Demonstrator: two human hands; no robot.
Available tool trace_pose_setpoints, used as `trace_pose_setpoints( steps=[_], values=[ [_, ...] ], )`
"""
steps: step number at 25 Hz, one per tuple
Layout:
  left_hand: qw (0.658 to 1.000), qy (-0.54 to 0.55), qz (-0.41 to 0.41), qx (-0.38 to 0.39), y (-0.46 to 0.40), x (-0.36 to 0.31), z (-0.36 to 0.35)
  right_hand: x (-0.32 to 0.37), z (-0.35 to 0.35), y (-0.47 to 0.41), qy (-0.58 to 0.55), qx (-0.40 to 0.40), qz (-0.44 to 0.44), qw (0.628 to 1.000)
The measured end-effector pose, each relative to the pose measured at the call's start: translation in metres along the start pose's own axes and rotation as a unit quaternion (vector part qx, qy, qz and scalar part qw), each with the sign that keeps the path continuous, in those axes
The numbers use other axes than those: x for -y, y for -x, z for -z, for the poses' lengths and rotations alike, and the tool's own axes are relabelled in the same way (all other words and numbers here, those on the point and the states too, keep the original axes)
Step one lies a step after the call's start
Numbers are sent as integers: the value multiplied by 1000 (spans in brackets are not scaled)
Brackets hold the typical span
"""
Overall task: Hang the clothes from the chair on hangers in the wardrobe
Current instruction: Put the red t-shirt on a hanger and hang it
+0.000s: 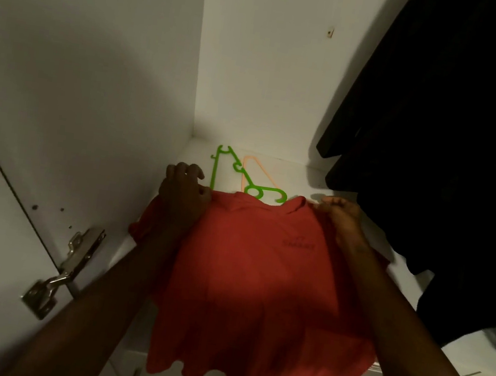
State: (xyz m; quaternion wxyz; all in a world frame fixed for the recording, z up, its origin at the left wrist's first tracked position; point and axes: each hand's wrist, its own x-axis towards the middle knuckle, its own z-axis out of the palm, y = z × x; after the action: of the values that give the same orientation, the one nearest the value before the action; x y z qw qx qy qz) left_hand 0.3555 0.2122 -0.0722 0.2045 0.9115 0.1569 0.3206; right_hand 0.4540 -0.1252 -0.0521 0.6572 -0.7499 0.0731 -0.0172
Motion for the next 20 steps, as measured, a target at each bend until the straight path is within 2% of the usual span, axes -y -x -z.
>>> trace_pose_setpoints(
  steps=[2, 5, 7, 8, 10, 12, 14, 16, 18, 20],
  values=[
    [999, 32, -27, 23, 1, -2, 2, 0, -16, -2, 82, -62, 55, 993],
    [993, 60, -80, 65, 2, 0, 3, 10, -39, -11, 233, -53, 113, 964],
    [986, 84, -114, 93, 4, 0, 3, 14, -46, -23, 372, -48, 80, 924],
    [981, 83, -137, 109, 5, 0, 1, 13, -45, -33, 449, -40, 58, 891],
    [974, 61, -177, 127, 6, 0, -2, 13, -40, -46, 541, 4, 12, 841],
    [971, 56, -194, 127, 4, 1, -5, 18, -36, -59, 543, 35, 18, 839],
    [965, 56, -222, 130, 2, 4, -9, 27, -34, -60, 483, 37, 5, 875],
    [960, 44, -240, 136, 2, 6, -10, 29, -34, -59, 442, 49, -23, 895],
    [963, 47, -233, 125, 0, 6, -12, 26, -36, -63, 446, 51, -31, 893],
    [967, 46, -223, 114, -1, 7, -16, 26, -37, -64, 509, 51, -9, 859]
  ],
)
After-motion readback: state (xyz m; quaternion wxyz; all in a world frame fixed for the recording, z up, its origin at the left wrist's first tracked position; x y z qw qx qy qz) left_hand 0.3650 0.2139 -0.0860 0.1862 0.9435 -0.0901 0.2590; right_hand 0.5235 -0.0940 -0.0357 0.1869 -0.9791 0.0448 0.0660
